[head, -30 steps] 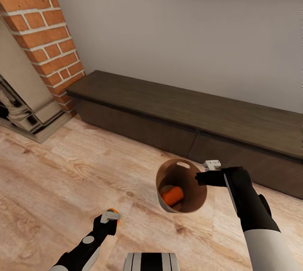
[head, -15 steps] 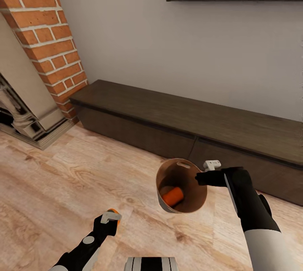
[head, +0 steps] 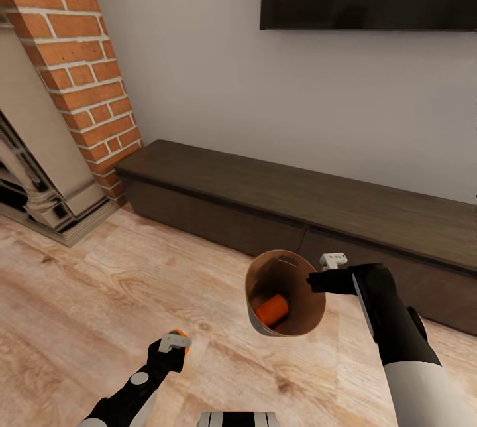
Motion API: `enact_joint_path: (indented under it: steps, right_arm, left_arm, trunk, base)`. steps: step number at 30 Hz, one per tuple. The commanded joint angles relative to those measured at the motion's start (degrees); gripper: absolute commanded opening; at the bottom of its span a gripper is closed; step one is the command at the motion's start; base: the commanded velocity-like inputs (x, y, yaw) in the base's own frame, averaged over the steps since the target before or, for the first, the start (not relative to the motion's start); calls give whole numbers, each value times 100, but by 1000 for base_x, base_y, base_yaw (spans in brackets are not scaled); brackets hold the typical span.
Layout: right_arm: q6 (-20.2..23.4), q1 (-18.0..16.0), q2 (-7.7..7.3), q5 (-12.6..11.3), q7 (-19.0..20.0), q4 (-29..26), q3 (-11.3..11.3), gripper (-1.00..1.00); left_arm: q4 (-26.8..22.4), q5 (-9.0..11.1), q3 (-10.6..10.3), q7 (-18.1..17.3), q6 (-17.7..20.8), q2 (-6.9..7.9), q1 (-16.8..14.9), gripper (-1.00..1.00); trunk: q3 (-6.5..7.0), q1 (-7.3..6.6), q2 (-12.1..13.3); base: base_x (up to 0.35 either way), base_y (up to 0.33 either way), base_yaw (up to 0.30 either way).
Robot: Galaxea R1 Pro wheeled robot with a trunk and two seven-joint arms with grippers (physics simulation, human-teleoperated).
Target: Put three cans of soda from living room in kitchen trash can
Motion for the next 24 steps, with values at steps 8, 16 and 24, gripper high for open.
enact_joint_path:
  steps: [8,16,24]
  right_arm:
    - [42,2,-1,-142,60,3,5,-100]
    - [42,10,-23,-111,465,24,-3,-100]
    - [42,12,-25,-107,514,33,-3,-100]
  left_arm:
    - [-3,6,-8,-65,3,0,0,-100]
    - [-5,7,-9,-137,2,6,0,-100]
    - [-3,3,-12,-138,0,1,0,-100]
  trunk:
    - [161,-98,166]
    - [305,-274,487]
    - [449,-450,808]
  base:
    - [0,0,0]
    - [0,0,0]
    - [0,0,0]
